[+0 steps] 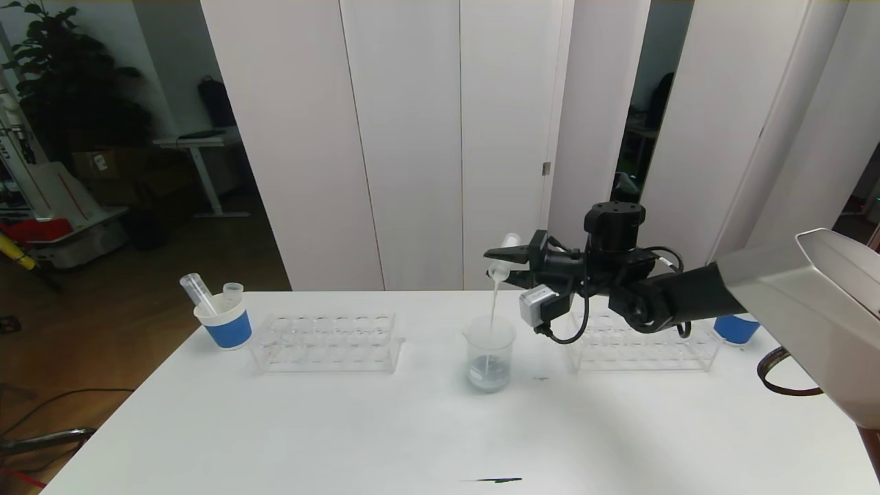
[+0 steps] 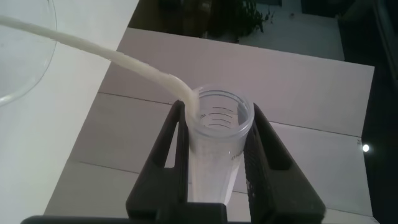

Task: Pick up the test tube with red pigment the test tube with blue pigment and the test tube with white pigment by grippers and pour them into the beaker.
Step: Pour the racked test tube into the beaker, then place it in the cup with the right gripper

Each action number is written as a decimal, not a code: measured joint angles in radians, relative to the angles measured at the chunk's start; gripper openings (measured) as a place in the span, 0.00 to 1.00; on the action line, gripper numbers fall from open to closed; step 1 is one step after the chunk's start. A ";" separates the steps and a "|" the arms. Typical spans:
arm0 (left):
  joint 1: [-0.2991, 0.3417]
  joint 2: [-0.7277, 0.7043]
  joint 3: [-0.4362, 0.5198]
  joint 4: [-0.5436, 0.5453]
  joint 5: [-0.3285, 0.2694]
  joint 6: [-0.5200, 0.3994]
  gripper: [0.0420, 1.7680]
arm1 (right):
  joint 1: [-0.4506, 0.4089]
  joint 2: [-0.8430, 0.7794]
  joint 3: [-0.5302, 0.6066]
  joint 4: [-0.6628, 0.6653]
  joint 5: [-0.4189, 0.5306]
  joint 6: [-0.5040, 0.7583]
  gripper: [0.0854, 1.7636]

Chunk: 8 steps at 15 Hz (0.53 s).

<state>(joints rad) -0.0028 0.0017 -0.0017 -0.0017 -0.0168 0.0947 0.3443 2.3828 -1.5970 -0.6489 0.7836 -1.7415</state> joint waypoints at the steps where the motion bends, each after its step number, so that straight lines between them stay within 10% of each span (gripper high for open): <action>1: 0.000 0.000 0.000 0.000 0.000 0.000 0.99 | -0.001 0.002 -0.011 0.003 0.001 -0.015 0.30; 8: 0.001 0.000 0.000 0.000 0.000 0.000 0.99 | -0.002 0.014 -0.081 0.038 0.019 -0.115 0.30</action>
<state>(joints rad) -0.0019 0.0017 -0.0017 -0.0013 -0.0168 0.0947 0.3423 2.3968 -1.6785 -0.6113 0.8023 -1.8564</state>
